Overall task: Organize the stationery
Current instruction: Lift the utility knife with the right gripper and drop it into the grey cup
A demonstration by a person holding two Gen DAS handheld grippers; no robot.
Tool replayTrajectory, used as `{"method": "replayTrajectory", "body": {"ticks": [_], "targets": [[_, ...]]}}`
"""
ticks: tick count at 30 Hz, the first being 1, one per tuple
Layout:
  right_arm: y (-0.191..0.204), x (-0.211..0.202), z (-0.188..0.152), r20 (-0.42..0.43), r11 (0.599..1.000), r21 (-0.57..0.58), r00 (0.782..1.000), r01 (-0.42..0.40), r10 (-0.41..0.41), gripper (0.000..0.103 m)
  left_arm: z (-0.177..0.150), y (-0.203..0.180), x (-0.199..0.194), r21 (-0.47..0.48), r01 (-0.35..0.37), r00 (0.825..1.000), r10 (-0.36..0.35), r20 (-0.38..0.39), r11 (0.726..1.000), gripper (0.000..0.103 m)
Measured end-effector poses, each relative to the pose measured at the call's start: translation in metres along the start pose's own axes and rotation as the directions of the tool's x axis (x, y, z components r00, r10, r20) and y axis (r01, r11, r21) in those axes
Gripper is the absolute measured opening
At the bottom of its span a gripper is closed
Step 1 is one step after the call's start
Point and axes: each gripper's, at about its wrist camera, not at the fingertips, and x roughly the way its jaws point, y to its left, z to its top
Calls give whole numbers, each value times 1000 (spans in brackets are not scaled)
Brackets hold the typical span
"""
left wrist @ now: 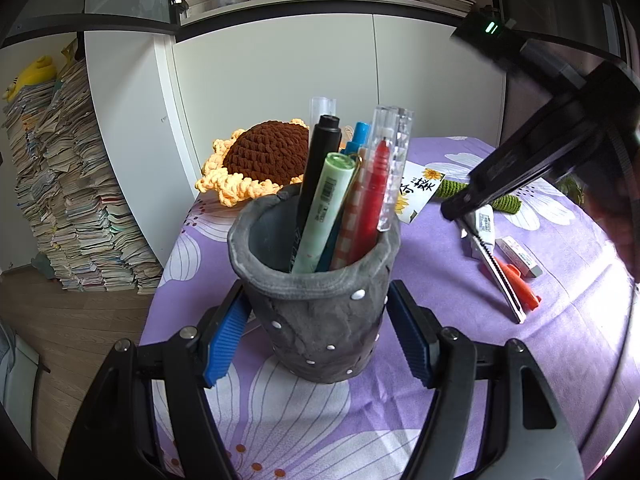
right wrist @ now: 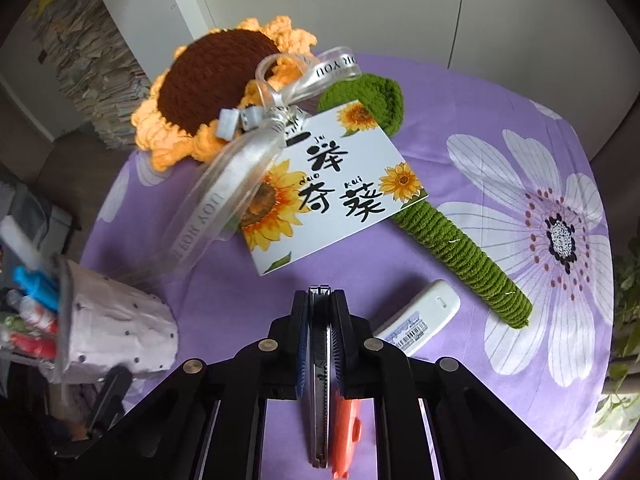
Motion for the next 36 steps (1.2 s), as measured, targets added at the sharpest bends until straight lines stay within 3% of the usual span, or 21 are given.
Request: {"method": "replayTrajectory", "body": {"ticks": [8,13,18,24,36], "targets": [[8,-93,-29,180,993,-51,977,-110,117,12,0,0,0,1,-2,1000,2,0,1000,69],[21,-147,-44,296,984,-112,941,-135,163,12,0,0,0,4,-4,1000,4,1,1000,69],[46,-190,-43,398,970,-193,892,-146,214,12,-1,-1,-1,7,-10,1000,10,1,1000,69],[77,-210,-33,444,947,-278,853,-160,274,12,-1,-2,-1,8,-11,1000,11,1,1000,69],[113,-186,-3,422,907,-356,827,-224,370,12,-1,-2,-1,8,-11,1000,11,1,1000,69]]}}
